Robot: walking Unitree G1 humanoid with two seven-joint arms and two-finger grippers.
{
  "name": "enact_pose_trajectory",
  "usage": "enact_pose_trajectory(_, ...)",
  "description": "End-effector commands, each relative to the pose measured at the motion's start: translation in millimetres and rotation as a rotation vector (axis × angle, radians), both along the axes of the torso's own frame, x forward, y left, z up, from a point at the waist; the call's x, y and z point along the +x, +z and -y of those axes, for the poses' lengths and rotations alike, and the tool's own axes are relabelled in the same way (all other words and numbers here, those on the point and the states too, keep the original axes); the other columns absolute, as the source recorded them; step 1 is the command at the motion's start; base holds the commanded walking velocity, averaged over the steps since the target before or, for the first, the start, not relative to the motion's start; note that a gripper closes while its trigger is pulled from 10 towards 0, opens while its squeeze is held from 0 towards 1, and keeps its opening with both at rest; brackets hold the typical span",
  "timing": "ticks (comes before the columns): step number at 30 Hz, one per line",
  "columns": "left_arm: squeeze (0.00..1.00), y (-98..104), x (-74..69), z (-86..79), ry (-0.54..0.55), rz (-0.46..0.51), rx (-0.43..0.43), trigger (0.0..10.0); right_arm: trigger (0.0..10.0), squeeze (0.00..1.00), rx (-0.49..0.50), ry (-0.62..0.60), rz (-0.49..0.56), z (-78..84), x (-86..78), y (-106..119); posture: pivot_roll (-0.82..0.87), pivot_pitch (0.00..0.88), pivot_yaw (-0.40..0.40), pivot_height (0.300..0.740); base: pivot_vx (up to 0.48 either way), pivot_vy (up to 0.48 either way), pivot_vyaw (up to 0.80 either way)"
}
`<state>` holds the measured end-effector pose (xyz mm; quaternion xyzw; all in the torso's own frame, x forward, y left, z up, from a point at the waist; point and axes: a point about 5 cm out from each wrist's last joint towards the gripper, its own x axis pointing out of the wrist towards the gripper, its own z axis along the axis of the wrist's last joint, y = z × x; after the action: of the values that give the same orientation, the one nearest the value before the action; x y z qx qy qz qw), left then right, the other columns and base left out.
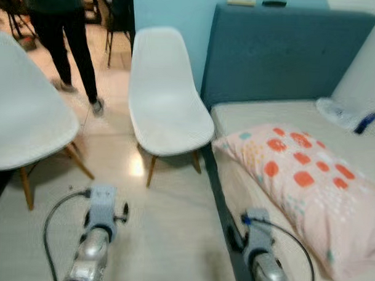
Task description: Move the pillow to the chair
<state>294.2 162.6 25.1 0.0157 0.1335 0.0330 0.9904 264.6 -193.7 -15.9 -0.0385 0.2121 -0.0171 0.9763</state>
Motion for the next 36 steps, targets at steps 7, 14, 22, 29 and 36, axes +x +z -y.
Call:
enact_pose_trajectory(7, 0.0, -9.4, -9.1, -10.2, 0.03, -0.043, 0.004, 10.0, 10.0, 0.0, 0.012, 0.007, -0.012, -6.2, -1.7, -2.9, 0.02, 0.091, -0.033, 0.74, 0.31, 0.0, 0.0)
enact_pose_trajectory(14, 0.0, -7.7, -7.4, -10.2, 0.023, -0.04, 0.007, 10.0, 10.0, 0.0, 0.013, 0.002, -0.011, -5.8, -1.0, -2.5, 0.02, 0.09, -0.028, 0.74, 0.31, 0.0, 0.0)
enact_pose_trajectory(22, 0.0, -6.5, -6.5, -10.5, 0.023, -0.039, 0.004, 10.0, 10.0, 0.0, 0.013, 0.001, -0.01, -5.9, -1.7, -2.9, 0.03, 0.094, -0.026, 0.74, 0.311, 0.0, 0.0)
enact_pose_trajectory(29, 0.0, -6.5, -6.3, -9.8, 0.019, -0.04, 0.002, 10.0, 10.0, 0.0, 0.013, -0.001, -0.007, -5.4, -1.6, -2.6, 0.02, 0.094, -0.022, 0.74, 0.311, 0.0, 0.0)
enact_pose_trajectory(36, 0.0, -4.6, -4.1, -8.8, 0.013, -0.035, -0.002, 10.0, 10.0, 0.0, 0.042, -0.023, 0.019, -3.2, -0.2, 0.2, 0.02, 0.094, -0.021, 0.74, 0.31, 0.0, -0.1)
